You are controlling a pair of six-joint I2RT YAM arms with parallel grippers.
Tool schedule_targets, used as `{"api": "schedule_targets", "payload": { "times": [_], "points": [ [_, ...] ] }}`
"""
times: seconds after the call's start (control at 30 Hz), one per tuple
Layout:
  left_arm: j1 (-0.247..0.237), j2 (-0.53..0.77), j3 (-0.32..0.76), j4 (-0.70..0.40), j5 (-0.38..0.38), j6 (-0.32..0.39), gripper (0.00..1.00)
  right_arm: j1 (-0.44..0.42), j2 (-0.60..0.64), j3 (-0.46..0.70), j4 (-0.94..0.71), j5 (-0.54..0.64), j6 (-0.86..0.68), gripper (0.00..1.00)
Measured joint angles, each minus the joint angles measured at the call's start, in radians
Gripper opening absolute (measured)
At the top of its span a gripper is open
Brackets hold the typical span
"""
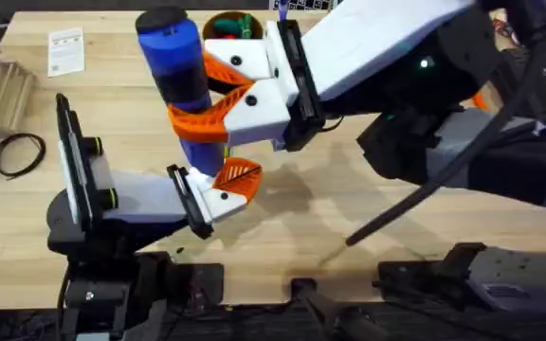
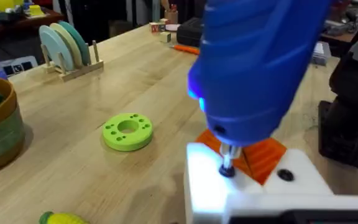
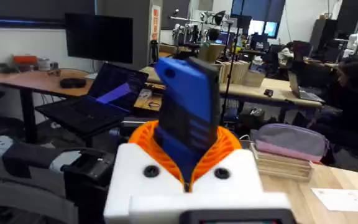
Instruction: Pick up the gripper from the table and insert it into the empty holder that is missing its gripper. Then pick up a screw, insert it into the mounting hole, and use the screwdriver to tighten it. Finally, clean up the table by picking up the vegetable and placing it into the bucket.
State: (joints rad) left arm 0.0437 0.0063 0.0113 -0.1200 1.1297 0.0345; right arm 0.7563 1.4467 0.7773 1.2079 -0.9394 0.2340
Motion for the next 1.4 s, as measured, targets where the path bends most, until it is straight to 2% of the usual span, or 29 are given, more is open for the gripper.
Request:
{"api": "schedule_targets", "payload": {
  "times": [1.4],
  "points": [
    [0.0,0.0,0.0,0.0,0.0,0.0,0.012,0.016,0.0,0.006,-0.027,0.007,-0.004,0.022]
  ]
}}
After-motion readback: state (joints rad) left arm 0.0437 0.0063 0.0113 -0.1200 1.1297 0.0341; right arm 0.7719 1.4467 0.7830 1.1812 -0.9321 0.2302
